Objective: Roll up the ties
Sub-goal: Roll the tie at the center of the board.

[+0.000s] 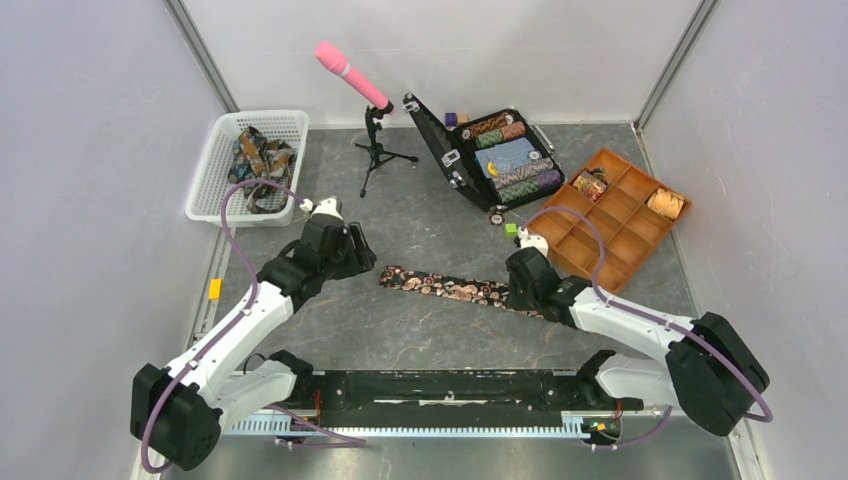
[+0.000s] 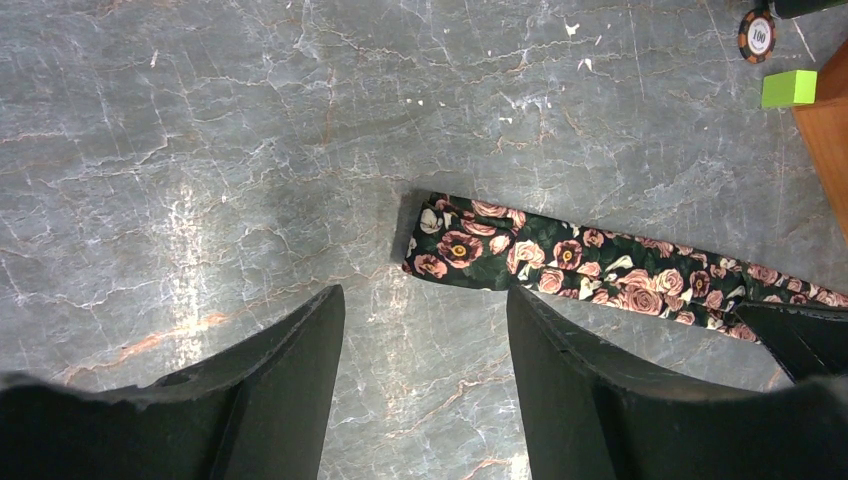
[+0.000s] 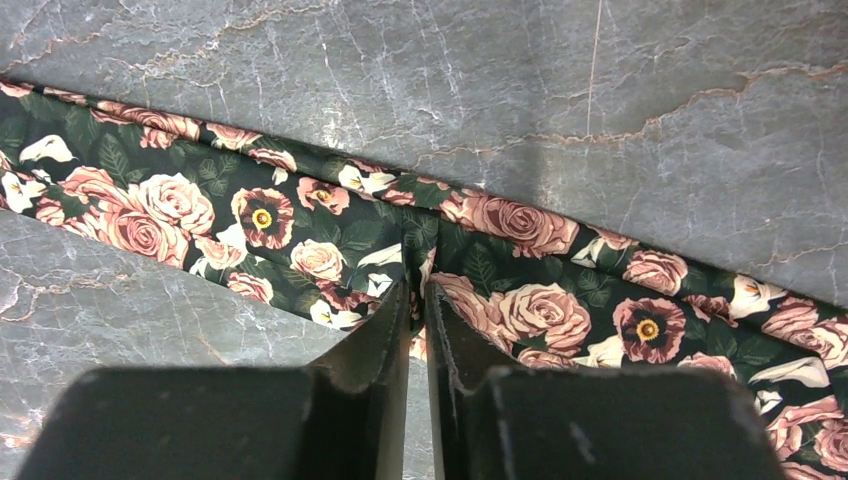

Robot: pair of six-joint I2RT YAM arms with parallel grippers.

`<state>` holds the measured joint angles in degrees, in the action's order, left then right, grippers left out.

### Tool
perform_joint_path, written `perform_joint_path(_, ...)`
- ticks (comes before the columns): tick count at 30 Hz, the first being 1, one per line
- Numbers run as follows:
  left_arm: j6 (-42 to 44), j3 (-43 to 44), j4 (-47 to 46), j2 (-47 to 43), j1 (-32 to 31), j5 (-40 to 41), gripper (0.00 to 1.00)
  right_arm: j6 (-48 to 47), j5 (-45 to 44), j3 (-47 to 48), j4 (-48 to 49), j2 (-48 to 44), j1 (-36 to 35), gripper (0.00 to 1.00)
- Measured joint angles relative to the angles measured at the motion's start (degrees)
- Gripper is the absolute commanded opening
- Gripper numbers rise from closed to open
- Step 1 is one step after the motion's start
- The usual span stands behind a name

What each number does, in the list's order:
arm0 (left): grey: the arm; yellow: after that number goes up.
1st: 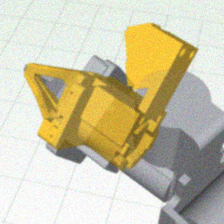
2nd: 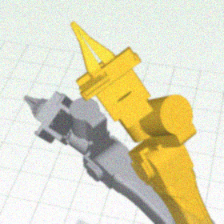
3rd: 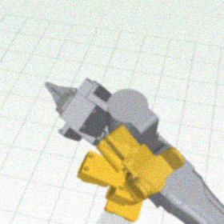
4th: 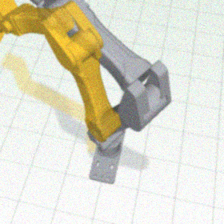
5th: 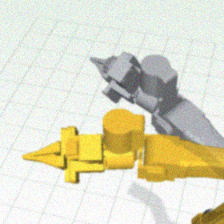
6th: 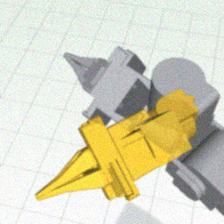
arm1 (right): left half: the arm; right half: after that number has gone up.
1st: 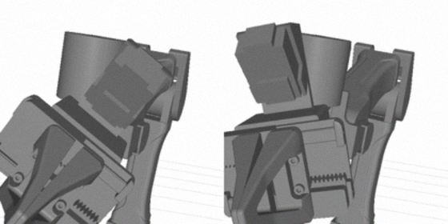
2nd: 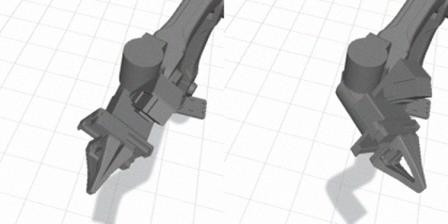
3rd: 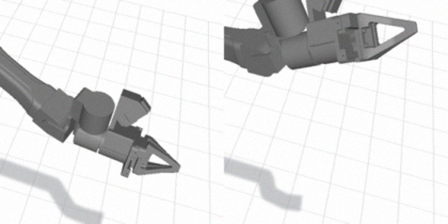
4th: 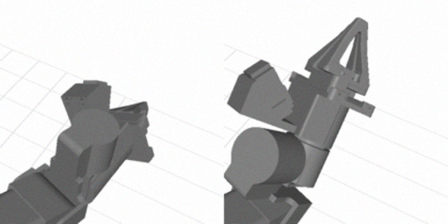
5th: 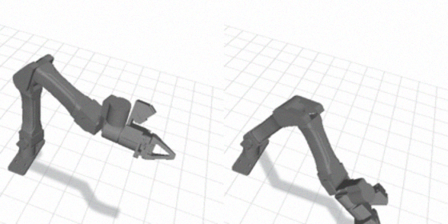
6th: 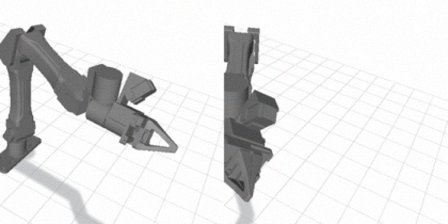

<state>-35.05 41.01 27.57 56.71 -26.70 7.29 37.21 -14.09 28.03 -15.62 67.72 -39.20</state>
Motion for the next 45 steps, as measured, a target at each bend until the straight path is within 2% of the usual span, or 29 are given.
perform_joint_path(5, 0.00, 0.00, -0.85, 0.87, 0.00, -0.22, 0.67, 0.26, -1.18, 0.00, -1.73, -0.85, 0.07, 0.06)
perform_joint_path(20, 0.04, -0.20, -4.68, 5.14, 0.00, -5.14, 0.61, -0.68, -7.74, 0.00, -12.44, -5.57, 0.94, 0.06)
perform_joint_path(23, 0.04, -0.59, -6.03, 6.01, 0.00, -6.51, 0.61, -0.94, -9.42, 0.00, -14.43, -7.02, 0.96, 0.13)
perform_joint_path(26, 0.04, -1.03, -6.84, 6.88, 0.00, -7.54, 0.60, -1.36, -11.04, 0.07, -16.06, -8.50, 0.98, 0.27)
perform_joint_path(33, 0.00, -1.92, -9.46, 8.28, 0.00, -9.86, 0.60, -3.28, -11.74, 2.62, -17.46, -10.08, 1.01, 0.53)
perform_joint_path(39, -0.04, -4.07, -11.65, 8.39, 0.00, -11.32, 0.60, -5.92, -9.64, 4.70, -14.12, -13.64, 1.05, 0.58)
perform_joint_path(41, -0.09, -4.74, -12.70, 8.39, 0.00, -12.00, 0.60, -6.71, -5.38, 4.68, -9.73, -14.58, 1.11, 0.57)
perform_joint_path(45, -0.83, -6.84, -15.78, 8.39, 0.00, -13.64, 0.59, -5.49, 8.26, 2.08, 6.56, -14.05, 1.07, 0.55)
